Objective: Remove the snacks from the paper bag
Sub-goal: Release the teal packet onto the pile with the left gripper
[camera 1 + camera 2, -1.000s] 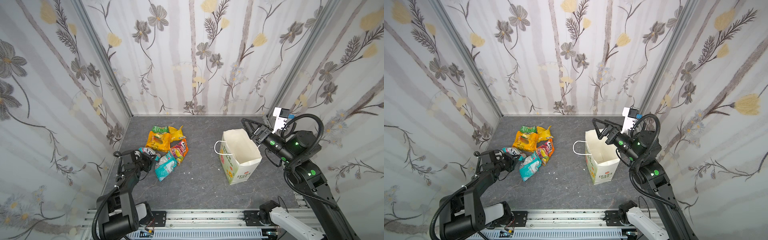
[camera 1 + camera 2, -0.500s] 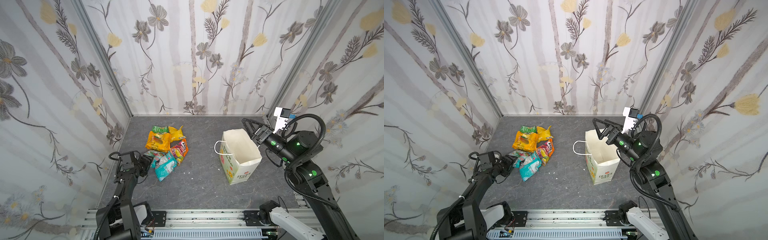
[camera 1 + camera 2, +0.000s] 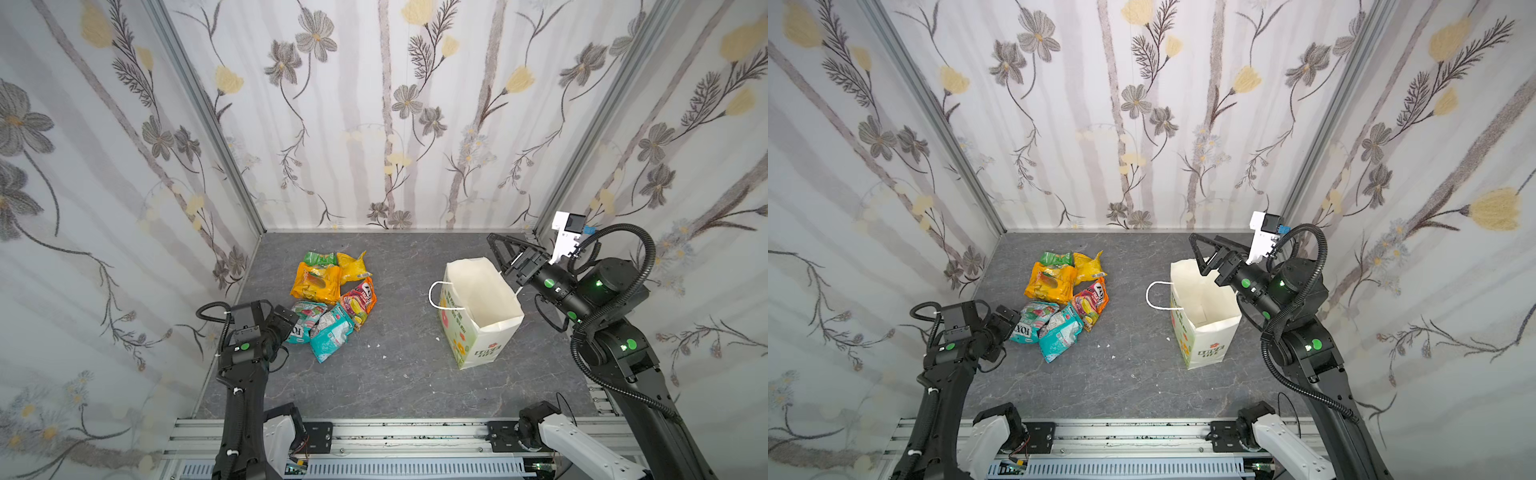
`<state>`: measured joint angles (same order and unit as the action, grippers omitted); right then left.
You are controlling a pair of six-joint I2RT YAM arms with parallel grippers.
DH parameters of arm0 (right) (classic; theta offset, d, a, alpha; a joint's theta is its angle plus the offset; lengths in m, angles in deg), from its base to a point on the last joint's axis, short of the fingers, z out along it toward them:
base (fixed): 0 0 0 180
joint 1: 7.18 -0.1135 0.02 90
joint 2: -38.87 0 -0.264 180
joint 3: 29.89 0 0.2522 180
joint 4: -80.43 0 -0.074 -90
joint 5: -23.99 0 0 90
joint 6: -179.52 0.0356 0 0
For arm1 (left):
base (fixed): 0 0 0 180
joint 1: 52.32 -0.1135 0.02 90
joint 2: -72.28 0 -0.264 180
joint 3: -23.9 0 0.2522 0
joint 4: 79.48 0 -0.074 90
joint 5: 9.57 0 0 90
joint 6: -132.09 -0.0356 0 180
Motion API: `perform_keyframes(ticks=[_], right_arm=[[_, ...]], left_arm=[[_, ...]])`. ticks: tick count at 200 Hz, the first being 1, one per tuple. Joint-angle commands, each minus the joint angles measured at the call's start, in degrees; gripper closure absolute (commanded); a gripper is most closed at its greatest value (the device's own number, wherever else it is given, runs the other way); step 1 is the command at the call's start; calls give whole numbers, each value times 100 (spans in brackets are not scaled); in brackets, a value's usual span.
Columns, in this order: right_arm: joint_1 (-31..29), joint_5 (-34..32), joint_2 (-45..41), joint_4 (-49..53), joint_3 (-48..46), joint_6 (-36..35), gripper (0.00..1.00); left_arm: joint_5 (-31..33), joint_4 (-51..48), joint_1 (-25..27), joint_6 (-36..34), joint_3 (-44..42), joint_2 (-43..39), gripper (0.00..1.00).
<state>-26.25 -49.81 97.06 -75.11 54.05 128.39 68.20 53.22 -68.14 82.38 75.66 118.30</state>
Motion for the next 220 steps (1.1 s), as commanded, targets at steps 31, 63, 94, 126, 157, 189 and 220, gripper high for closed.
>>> perform_keyframes(ticks=[31, 63, 94, 126, 157, 189, 220], right_arm=[[1174, -1396, 451, 272, 195, -798, 0], [2350, -1007, 855, -170, -117, -637, 0], [3201, -926, 1107, -859, -972, -653, 0], [3715, -958, 1361, -1680, -2074, -749, 0], [3719, -959, 1835, -2512, -2970, -1139, 0], [3273, -1380, 2217, -4094, -3897, -1804, 0], [2486, -2154, 2486, -5944, -4719, -2747, 0]], left_arm=[[1871, 731, 263, -1573, 168, -845, 0], [2247, 2224, 258, -1970, -283, -473, 0], [2232, 3576, 260, -2090, -639, 448, 2], [2066, 4201, 247, -2417, -616, 1415, 1], [1607, 5282, 262, -2479, -1033, 1893, 0], [1312, 6199, 433, -2750, -1460, 2173, 0], [1089, 7223, 587, -2913, -1741, 2665, 0]])
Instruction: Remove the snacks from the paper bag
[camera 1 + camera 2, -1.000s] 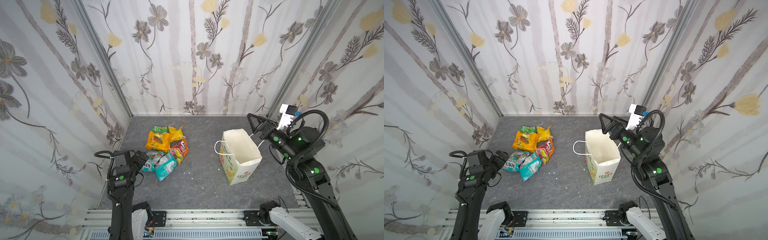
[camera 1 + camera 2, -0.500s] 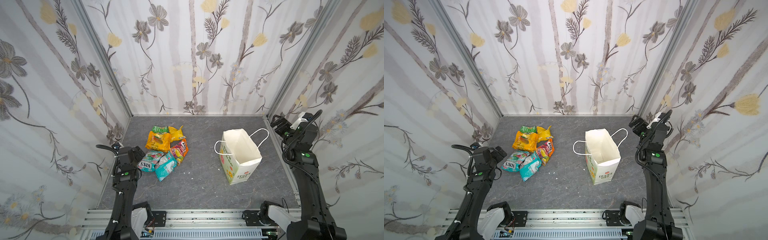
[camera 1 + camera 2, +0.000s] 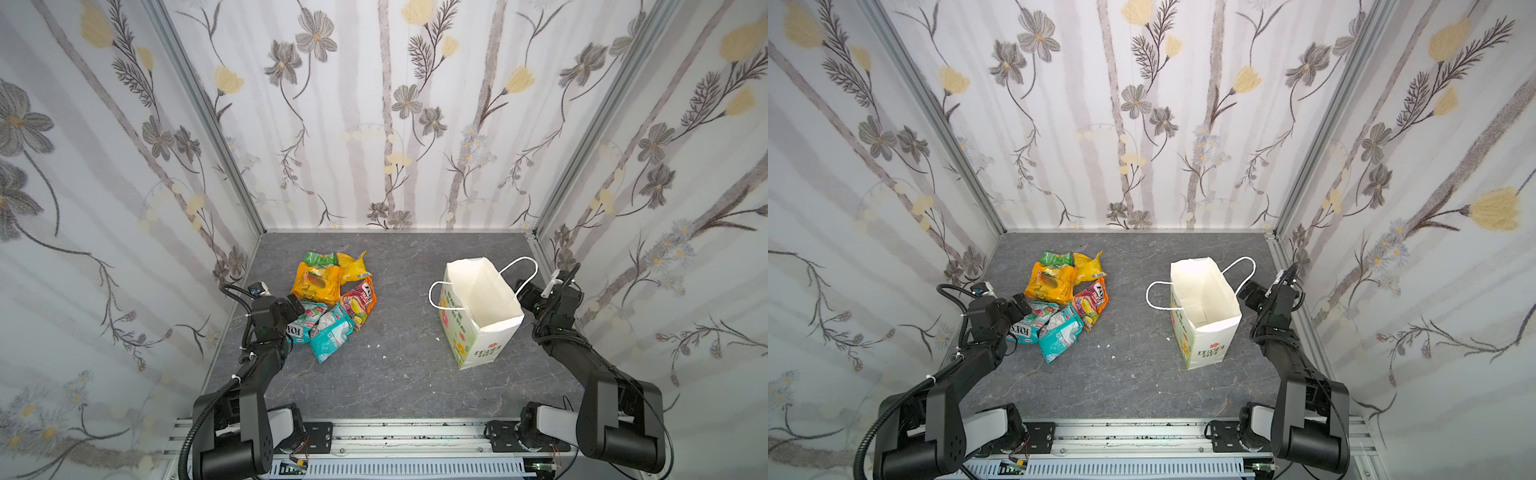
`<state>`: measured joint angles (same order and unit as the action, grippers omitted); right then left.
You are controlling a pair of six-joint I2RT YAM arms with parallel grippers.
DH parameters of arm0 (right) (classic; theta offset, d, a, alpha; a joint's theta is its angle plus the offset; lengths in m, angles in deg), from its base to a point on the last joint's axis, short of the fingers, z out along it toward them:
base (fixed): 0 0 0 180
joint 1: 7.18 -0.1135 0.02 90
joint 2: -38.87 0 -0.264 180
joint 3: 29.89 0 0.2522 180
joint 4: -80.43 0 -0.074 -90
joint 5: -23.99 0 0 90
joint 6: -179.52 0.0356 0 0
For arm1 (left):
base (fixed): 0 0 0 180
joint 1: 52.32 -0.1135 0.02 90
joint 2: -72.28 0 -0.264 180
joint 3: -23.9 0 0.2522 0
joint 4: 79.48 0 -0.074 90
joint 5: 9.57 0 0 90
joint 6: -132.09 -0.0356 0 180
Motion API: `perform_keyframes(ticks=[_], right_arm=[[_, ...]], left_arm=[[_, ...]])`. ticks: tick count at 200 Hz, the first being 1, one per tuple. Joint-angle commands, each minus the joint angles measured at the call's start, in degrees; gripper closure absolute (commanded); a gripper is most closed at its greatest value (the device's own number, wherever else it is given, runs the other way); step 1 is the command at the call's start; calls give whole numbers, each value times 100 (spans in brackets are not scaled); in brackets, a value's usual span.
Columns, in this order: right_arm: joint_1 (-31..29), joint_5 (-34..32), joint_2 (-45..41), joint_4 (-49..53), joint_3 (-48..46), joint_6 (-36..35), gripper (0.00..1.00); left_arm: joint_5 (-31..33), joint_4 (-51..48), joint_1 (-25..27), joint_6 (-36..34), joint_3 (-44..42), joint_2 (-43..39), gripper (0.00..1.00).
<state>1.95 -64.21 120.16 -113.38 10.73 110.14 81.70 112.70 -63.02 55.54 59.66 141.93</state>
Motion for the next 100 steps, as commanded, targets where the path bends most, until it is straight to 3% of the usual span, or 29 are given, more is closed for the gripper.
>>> perform_keyframes(ticks=[1, 42, 50, 77, 89, 100], right_arm=[[-342, -724, 184, -2154, -407, -938, 0], [-497, -611, 213, -2665, -600, -1250, 0], [-538, -577, 119, -2871, -768, -1315, 0], [-678, -498, -61, -3888, -1390, -1542, 0], [-781, -522, 87, -4277, -1566, -1655, 0], [-820, -527, 503, -5244, -1775, -1713, 0]], left_arm=[[-278, 1319, 72, -229, -146, 338, 0], [-526, 2626, 235, -406, -285, 1338, 0], [-607, 2462, 251, -457, -212, 1368, 0], [-691, 2511, 433, -724, -194, 1418, 0], [-667, 2859, 570, -878, -306, 1559, 0], [-464, 3482, 697, -978, -466, 1926, 0]])
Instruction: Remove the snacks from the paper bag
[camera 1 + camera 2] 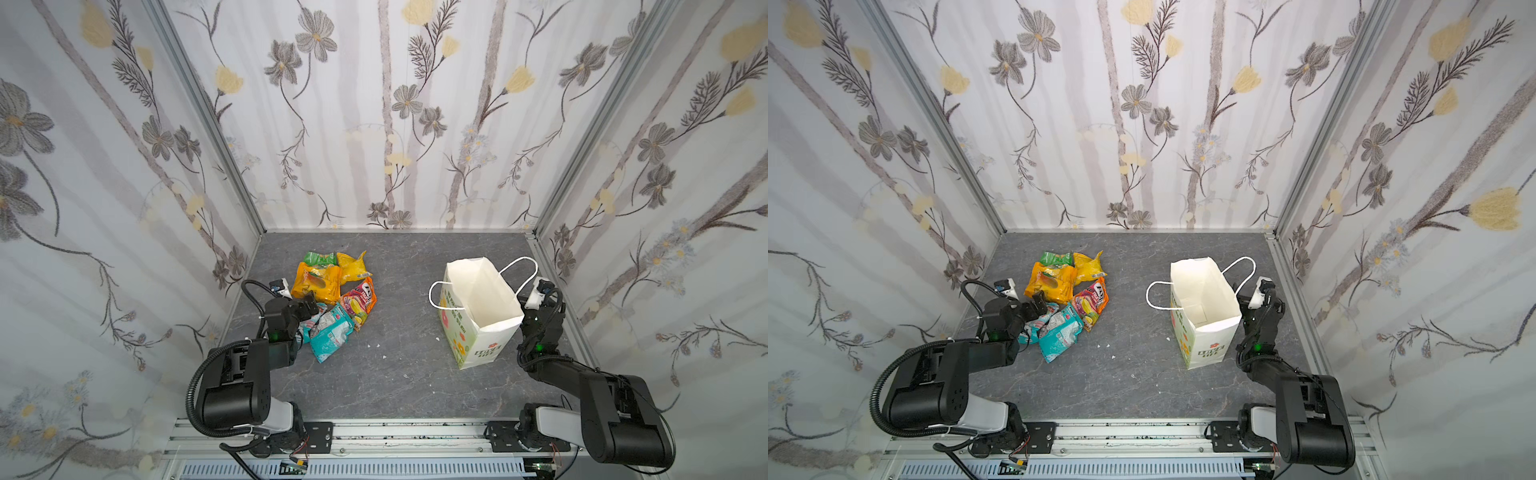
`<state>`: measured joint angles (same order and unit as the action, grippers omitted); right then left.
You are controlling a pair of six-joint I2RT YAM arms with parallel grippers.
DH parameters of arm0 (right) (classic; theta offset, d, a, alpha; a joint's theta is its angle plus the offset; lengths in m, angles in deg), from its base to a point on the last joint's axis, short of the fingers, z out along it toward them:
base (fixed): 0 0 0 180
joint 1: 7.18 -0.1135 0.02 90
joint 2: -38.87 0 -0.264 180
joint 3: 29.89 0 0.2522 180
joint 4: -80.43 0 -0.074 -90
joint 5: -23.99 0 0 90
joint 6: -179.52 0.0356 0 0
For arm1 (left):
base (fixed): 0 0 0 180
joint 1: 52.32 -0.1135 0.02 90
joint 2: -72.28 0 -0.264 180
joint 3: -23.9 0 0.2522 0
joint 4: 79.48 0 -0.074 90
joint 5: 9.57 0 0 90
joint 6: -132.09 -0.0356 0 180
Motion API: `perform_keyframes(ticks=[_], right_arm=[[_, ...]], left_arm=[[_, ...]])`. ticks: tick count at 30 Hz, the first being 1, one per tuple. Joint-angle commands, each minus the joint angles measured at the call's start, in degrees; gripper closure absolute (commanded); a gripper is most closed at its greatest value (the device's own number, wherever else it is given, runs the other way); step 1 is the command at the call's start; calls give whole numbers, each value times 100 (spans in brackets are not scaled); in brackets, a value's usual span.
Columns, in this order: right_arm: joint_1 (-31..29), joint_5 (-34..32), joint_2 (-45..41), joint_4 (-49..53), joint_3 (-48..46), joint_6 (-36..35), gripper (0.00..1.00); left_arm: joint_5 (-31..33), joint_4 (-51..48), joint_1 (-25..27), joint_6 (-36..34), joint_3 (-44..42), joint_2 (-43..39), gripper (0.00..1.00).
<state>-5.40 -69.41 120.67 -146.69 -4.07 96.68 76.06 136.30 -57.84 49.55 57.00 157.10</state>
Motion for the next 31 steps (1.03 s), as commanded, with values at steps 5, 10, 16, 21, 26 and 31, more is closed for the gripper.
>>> perform_keyframes(ticks=[5, 10, 16, 21, 26, 31], right_arm=[[-155, -309, 347, -1425, -159, -336, 0], [-241, -390, 429, -1629, -189, -438, 0], [-242, -337, 460, -1677, -190, -460, 0], [-249, -290, 473, -1643, -156, -482, 0], [-293, -229, 496, -1431, -32, -583, 0], [-298, -237, 451, -1503, -106, -584, 0]], left_arm=[[502, 1147, 201, -221, -193, 470, 0], [382, 961, 214, -279, -69, 508, 0], [-104, 421, 271, -558, 229, 523, 0], [-104, 403, 271, -560, 234, 519, 0], [-109, 415, 271, -553, 229, 519, 0], [-104, 409, 271, -557, 229, 518, 0]])
